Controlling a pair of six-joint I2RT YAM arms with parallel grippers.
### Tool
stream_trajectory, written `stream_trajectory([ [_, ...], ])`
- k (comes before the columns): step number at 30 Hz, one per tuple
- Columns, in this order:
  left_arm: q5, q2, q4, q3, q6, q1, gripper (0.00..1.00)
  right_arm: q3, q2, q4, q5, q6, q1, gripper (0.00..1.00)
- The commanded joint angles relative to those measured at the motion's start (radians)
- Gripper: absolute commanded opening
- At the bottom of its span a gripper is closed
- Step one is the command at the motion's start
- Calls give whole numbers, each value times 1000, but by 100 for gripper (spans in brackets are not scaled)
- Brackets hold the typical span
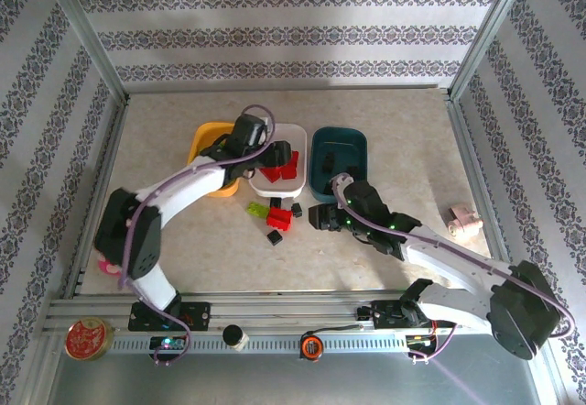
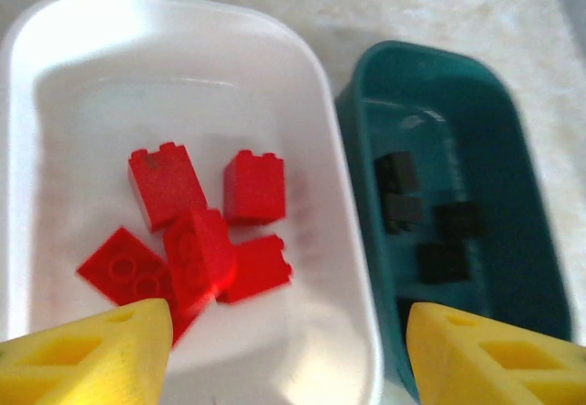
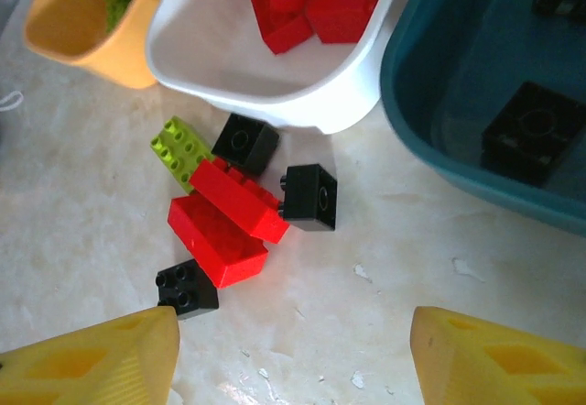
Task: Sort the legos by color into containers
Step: Place the lego in the container, then pick up the lego from the center of the table.
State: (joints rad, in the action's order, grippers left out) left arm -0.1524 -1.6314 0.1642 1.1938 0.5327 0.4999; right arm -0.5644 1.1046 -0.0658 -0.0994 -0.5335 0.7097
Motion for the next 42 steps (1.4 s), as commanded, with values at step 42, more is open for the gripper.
stream_trajectory([
  [42,8,765,-36,-707,174,52,88,-161,532,195,104,-78,47,29],
])
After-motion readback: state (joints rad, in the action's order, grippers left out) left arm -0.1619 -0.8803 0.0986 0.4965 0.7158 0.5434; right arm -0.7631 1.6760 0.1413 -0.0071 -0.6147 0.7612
